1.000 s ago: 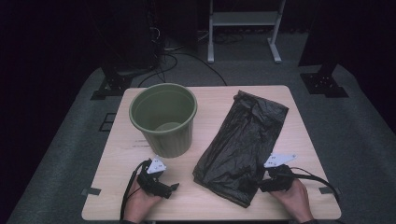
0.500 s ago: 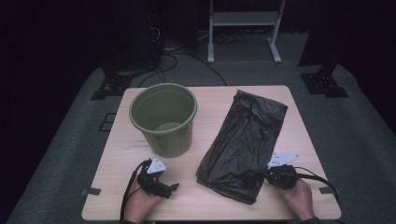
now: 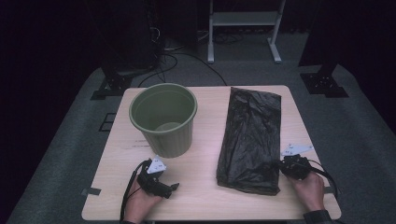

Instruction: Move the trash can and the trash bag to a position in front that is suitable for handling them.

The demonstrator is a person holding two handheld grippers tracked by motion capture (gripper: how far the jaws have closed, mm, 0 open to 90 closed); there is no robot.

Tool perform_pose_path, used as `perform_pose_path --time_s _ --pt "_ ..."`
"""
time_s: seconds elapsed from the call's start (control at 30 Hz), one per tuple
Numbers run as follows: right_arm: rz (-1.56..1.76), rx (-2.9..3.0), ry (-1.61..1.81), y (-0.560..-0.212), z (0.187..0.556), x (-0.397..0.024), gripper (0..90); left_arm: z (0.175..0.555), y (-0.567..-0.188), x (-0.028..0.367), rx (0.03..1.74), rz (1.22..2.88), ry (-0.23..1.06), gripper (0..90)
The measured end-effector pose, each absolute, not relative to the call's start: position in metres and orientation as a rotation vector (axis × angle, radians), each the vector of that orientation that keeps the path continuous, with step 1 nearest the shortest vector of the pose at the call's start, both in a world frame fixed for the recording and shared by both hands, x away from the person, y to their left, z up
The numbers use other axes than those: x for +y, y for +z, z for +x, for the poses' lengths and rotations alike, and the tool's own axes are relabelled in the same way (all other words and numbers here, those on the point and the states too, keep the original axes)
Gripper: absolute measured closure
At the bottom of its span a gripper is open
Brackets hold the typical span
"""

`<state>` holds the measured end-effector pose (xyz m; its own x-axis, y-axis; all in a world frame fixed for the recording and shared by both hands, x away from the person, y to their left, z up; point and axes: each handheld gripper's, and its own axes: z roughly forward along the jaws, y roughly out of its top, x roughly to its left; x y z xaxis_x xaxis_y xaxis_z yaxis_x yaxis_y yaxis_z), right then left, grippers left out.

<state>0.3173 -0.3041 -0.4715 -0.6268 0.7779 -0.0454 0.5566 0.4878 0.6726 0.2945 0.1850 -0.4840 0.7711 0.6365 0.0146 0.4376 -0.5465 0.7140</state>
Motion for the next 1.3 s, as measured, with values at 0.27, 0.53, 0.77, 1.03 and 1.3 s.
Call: perform_pose_path --time_s 0.27,0.53,0.77,1.03,1.3 --pt "1.132 2.328 1.028 -0.454 0.306 -0.313 57.2 0.294 -0.484 0.185 0.796 2.238 0.354 0.0" --pt "1.058 2.424 1.083 -0.458 0.287 -0.283 33.0 0.294 -0.484 0.185 0.796 2.238 0.354 0.0" --pt "1.034 2.497 1.004 -0.471 0.284 -0.27 42.2 0.294 -0.484 0.185 0.796 2.238 0.354 0.0" --pt "1.035 2.505 0.988 -0.472 0.281 -0.272 89.5 0.294 -0.484 0.185 0.796 2.238 0.354 0.0" --pt "1.064 2.469 0.869 -0.468 0.274 -0.294 89.9 0.294 -0.484 0.185 0.798 2.237 0.355 0.0"
